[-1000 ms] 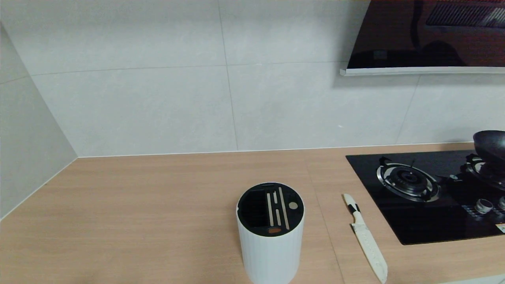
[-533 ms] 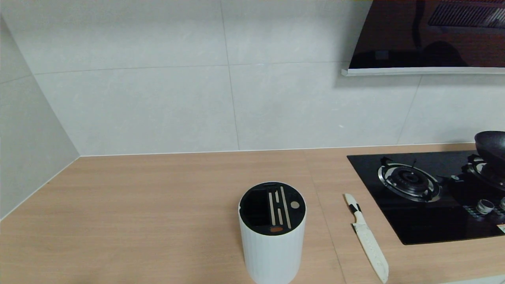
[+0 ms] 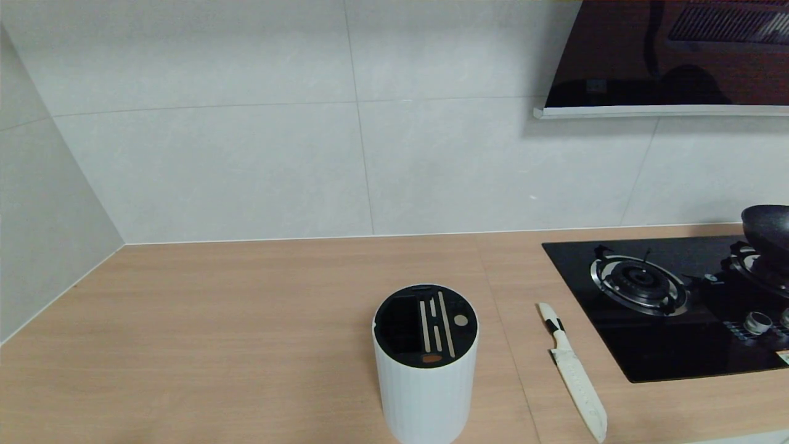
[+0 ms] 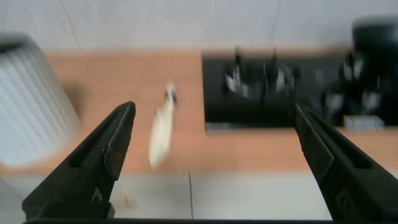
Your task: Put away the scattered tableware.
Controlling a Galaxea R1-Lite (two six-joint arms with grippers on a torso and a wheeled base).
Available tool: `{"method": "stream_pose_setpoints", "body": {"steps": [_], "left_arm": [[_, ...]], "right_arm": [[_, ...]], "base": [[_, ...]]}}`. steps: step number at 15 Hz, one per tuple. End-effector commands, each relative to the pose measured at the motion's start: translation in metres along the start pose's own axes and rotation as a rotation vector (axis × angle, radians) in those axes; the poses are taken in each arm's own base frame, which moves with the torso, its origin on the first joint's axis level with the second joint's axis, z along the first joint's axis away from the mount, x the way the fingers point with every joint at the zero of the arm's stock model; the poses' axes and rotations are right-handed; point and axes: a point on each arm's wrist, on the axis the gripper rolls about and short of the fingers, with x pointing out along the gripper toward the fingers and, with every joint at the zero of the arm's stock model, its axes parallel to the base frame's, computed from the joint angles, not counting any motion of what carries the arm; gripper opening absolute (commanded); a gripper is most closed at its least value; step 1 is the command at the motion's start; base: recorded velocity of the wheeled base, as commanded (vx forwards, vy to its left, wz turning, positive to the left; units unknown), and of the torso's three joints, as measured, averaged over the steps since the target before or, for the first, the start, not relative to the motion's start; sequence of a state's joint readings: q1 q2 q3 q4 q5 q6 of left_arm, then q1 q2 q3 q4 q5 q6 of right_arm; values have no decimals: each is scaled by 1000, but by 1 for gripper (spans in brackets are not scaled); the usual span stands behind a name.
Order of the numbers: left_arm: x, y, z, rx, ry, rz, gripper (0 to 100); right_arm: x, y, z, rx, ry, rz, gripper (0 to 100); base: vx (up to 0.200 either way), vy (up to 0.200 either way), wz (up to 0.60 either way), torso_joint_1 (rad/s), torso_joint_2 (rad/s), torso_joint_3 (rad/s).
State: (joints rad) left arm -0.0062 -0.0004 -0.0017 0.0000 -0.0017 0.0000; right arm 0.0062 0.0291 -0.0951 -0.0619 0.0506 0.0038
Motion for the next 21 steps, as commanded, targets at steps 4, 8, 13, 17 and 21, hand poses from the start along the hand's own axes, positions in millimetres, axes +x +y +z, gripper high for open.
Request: {"method": "stream_pose_setpoints", "body": {"steps": [4,8,13,17,21], "left_arm": [[0,0,0,0,1,0,100],[0,0,0,0,1,0,100],[0,0,0,0,1,0,100],[0,0,0,0,1,0,100],[0,0,0,0,1,0,100]], "right_arm": [[40,0,29,25,238,87,100],[99,2,47,35,460,161,100],[167,16,50,28,620,244,100],[222,34,27,-6,682,257,100],[241,46,-14,-56,801,228,100]], "base": [[0,0,0,0,0,0],[0,0,0,0,0,0],[0,0,0,0,0,0],[0,0,0,0,0,0],[0,0,0,0,0,0]]}}
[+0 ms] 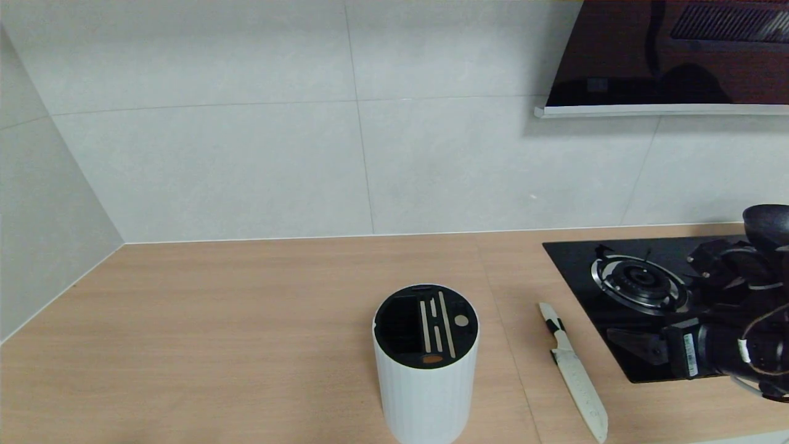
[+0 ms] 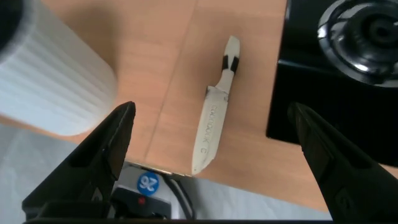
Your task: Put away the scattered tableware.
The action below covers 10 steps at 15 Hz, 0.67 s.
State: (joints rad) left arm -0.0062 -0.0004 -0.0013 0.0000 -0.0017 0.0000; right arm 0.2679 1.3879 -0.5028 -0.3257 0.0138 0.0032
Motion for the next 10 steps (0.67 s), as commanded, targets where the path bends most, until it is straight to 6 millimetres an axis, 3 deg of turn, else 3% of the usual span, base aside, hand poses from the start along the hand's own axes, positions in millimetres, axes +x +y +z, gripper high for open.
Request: {"method": "stream_pose_setpoints", "body": {"steps": [1,10], "left_arm": [[0,0,0,0,0,0,100],[0,0,0,0,0,0,100]], "right_arm": [[35,3,-18,-5,126,3,100],[90,4,-48,2,205,6,100]], "base": [[0,0,0,0,0,0],[0,0,0,0,0,0]]}}
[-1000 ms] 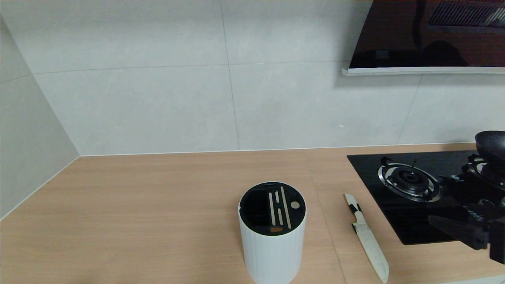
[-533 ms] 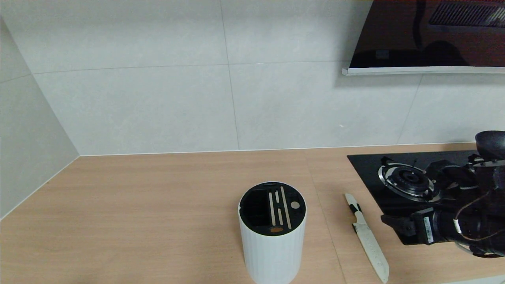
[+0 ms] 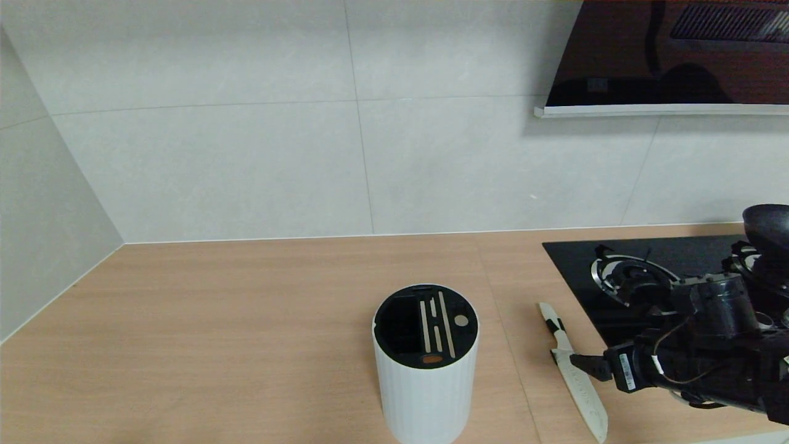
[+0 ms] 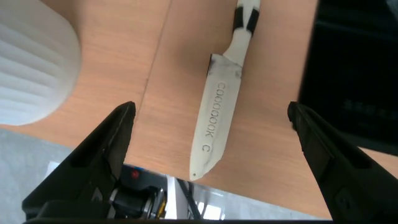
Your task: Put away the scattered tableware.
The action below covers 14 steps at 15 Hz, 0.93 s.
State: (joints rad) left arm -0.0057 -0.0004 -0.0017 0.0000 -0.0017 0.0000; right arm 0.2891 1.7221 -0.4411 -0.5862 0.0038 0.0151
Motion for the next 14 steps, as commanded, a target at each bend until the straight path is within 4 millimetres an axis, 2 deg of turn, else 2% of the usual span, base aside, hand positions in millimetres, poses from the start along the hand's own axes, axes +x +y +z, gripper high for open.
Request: {"method": "stream_pose_setpoints", "body": {"steps": [1,5,7,9,13,14], "left_arm": [[0,0,0,0,1,0,100],[0,0,0,0,1,0,100],[0,0,0,0,1,0,100],[0,0,0,0,1,0,100],[0,0,0,0,1,0,100],[0,0,0,0,1,0,100]], "right_arm": [[25,0,-17,5,75,0,100],[56,3,-32,15,78,-54,100],[78,7,-38,31,24,-120,100],[91,7,-40,46,-28,-120,100],[103,7,-45,59,-46,-126,100],[106,7,-41,96,-66,-136,100]], "base": [[0,0,0,0,0,0],[0,0,0,0,0,0],[0,0,0,0,0,0],[0,0,0,0,0,0],[0,0,0,0,0,0],[0,0,0,0,0,0]]}}
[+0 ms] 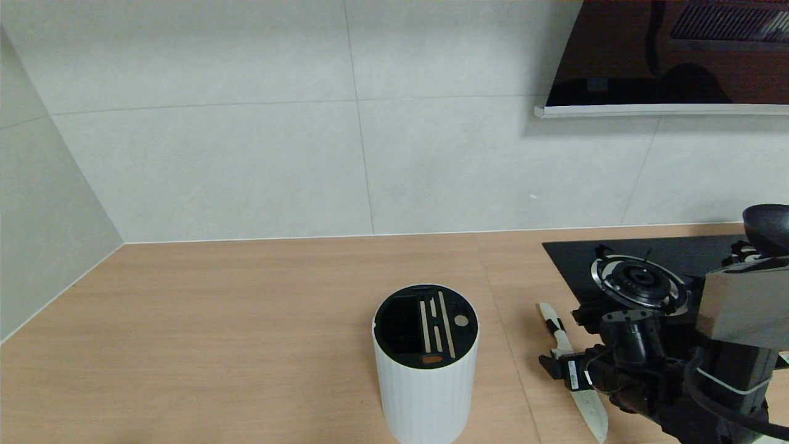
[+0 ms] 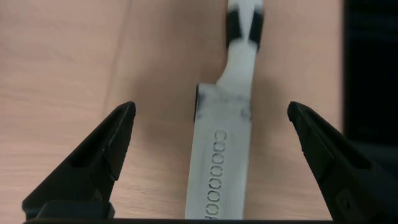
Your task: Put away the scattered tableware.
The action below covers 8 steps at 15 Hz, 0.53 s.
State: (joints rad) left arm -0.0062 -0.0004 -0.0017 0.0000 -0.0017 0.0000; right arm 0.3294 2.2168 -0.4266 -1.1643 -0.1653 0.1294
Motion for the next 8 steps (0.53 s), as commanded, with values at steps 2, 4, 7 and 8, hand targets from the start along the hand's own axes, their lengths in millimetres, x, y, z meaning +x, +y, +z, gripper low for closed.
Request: {"method": "stream_pose_setpoints", "body": {"steps": [2,4,7,8], "left_arm": [[0,0,0,0,1,0,100],[0,0,0,0,1,0,100],[0,0,0,0,1,0,100],[0,0,0,0,1,0,100]], "right_arm": [[9,0,-3,24,8,-8,100],[15,0,-5,31,-6,-23,100],[20,-1,-9,31,-19,-44,100],[21,-1,-10,31,-18,-44,100]], "base": [[0,0,0,0,0,0],[0,0,0,0,0,0],[0,0,0,0,0,0],[0,0,0,0,0,0]]}}
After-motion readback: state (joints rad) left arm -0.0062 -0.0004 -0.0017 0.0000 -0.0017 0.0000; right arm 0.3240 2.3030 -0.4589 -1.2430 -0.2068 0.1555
